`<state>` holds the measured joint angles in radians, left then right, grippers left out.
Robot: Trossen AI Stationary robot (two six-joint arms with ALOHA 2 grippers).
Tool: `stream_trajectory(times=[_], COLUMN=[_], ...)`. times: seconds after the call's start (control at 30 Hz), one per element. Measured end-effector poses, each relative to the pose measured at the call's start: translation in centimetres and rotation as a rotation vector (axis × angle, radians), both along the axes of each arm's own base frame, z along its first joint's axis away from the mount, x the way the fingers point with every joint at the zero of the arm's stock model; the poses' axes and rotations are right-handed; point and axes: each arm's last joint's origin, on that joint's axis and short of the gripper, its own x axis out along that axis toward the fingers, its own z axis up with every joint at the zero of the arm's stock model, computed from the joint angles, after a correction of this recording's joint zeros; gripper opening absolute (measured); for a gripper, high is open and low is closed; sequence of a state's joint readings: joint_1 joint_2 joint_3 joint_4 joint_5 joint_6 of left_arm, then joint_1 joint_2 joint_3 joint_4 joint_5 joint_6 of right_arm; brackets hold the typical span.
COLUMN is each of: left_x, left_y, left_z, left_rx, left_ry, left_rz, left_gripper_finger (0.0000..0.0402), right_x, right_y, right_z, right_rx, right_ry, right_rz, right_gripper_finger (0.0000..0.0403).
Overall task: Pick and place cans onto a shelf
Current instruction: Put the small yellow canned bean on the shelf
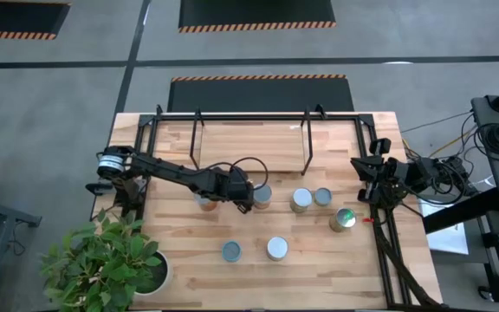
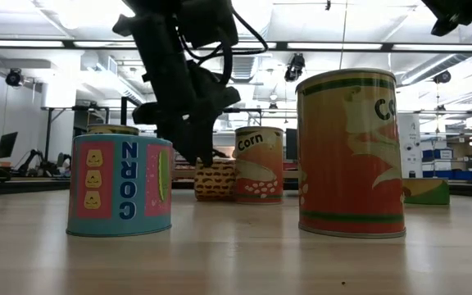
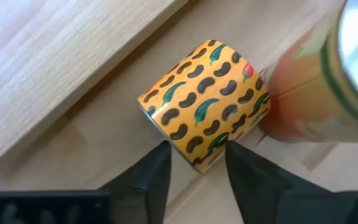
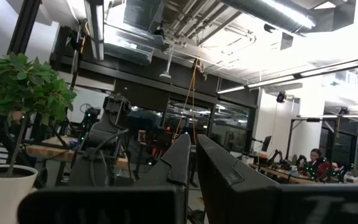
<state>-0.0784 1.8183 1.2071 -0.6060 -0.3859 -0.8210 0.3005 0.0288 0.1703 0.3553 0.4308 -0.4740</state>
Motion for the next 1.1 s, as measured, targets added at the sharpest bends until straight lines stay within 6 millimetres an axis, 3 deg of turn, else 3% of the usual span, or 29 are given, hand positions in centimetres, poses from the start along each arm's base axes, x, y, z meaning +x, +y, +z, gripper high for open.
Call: stream_trajectory(times=[0.33, 0.77, 0.9, 1.1], left_x=[1.1, 1.3, 1.5, 1.6], left_y=[-0.3, -1.5, -2.3, -2.5], left_z=[2.0, 6.5, 5.9, 3.4], left_rx=[0.023, 0.065, 0.066, 0.072], left_ry=[-0.033, 0.074, 0.073, 0.055], left_rz=[-0.066, -0.193, -0.307, -0.327], left_gripper_finger=[0.0011, 0.0000, 0.0000, 0.0000], right_x=[0.0, 0.0, 0.0, 0.0], right_y=[0.0, 0.0, 0.0, 0.0], right_z=[0.0, 0.0, 0.0, 0.0], right_rx=[-0.001, -0.001, -0.001, -0.001], right_ry=[0.000, 0.000, 0.000, -0.001], right_rz=[0.000, 0.000, 0.000, 0.000], right_gripper_finger=[0.0018, 0.0018, 0.0018, 0.0018])
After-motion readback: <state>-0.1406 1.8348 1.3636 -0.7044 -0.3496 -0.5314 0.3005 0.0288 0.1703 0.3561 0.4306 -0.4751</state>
